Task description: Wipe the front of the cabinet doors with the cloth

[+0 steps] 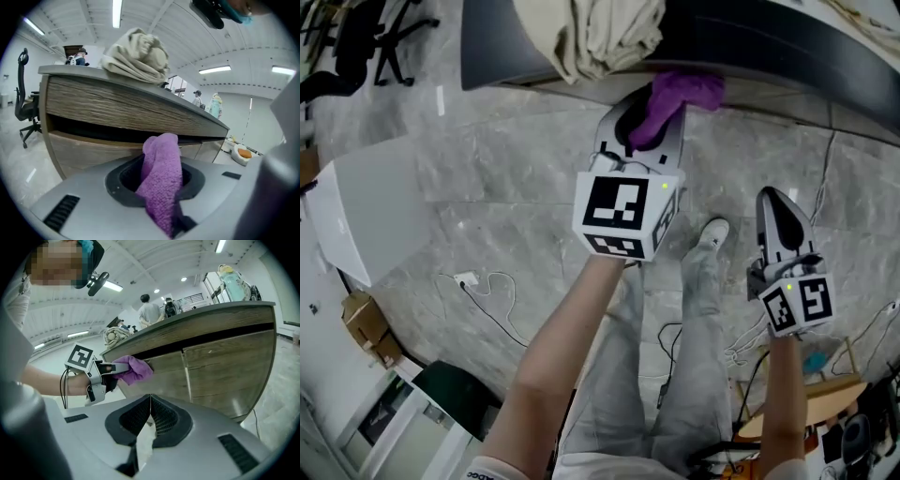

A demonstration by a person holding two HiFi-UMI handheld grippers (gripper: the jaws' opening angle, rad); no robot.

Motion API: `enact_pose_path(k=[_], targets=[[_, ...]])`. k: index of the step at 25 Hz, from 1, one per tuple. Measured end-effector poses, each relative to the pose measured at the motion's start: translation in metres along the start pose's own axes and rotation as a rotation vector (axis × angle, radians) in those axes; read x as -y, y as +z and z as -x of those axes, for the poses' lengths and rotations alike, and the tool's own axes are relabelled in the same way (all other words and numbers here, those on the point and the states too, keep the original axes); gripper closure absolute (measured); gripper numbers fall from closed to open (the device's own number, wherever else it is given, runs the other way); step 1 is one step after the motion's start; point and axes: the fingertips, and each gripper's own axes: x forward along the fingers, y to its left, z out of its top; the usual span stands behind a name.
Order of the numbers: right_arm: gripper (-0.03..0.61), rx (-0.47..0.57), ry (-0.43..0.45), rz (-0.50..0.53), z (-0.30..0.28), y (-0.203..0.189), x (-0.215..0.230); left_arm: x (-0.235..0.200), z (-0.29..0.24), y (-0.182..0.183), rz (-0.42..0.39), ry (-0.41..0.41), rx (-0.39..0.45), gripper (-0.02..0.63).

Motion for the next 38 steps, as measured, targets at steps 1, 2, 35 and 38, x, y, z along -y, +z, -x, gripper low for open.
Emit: enact_pose_path(k=[1, 2, 35, 38], targets=[[0.552, -0.004, 0.011, 0.006, -0.006, 0.001, -0.009, -0.013, 0.007, 0.001, 0.002, 0.013, 0.002, 0.514], [0.552, -0.007, 0.022, 0.012, -0.013, 0.002, -0.018, -0.026, 0.014, 0.002, 0.002, 0.027, 0.004, 0.514], [0.552, -0.072, 0.149, 0.027, 0.001, -0.004, -0.018, 0.045, 0.035, -0.063, -0.029, 0.022, -0.045, 0.514], [0.552, -0.084, 0.133, 0.017, 0.021, -0.013, 0.017, 0.089, -0.009, -0.069, -0.038, -0.024, -0.053, 0.514]])
